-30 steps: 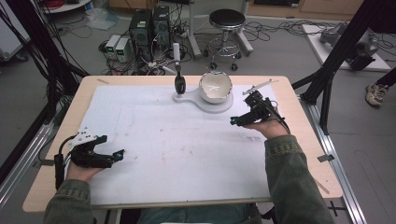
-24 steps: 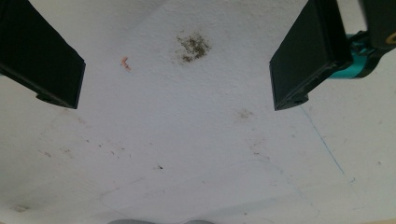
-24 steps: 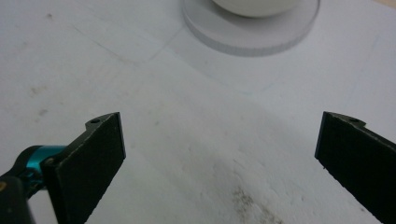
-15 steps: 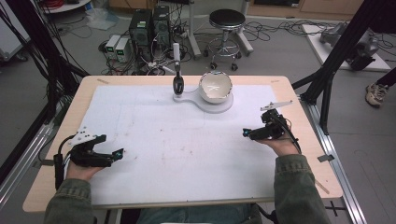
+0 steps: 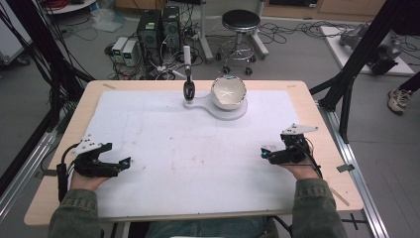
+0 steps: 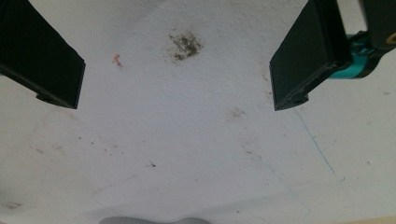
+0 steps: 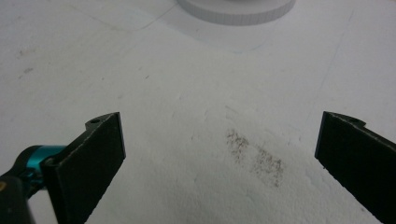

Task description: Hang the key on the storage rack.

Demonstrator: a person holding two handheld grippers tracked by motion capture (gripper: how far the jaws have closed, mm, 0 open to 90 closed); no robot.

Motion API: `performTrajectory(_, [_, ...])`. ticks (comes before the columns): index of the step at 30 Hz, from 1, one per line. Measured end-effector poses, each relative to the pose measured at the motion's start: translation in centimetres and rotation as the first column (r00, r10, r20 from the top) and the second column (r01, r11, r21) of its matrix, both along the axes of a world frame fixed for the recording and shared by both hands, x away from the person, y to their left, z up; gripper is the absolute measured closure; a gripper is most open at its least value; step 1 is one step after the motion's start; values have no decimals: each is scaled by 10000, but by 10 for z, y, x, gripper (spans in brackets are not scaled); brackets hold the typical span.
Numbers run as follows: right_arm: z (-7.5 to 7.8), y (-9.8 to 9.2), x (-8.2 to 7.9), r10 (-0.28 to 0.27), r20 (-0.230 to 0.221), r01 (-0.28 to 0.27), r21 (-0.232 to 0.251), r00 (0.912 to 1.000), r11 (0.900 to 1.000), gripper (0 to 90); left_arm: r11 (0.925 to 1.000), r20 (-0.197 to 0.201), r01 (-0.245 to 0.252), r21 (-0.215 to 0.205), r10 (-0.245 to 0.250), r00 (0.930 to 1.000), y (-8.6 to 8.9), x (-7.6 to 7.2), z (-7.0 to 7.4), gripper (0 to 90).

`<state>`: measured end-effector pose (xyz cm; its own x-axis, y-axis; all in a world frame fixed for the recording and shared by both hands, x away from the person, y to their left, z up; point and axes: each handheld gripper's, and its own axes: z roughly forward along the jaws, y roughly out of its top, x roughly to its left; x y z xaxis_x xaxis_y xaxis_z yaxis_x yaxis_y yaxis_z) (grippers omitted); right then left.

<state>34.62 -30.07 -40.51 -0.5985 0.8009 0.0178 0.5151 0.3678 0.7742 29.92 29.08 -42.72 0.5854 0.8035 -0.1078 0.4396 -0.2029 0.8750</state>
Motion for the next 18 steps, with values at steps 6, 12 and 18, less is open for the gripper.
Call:
performTrajectory(6, [-9,-3,-10,-11,-137,8,-189,9999,9998,6,10000,-62,41,15,-41,10000,0,0,-1,38])
performTrajectory(12, [-20,-13,-15,-288,-231,288,-19,9993,9996,6,9996,-248,246,150,-242,9994,-3,2,-3,38])
performTrajectory(18, [-26,-14,-15,-476,-334,473,-125,9983,9988,5,9988,-394,482,31,-481,9981,-6,6,-6,38])
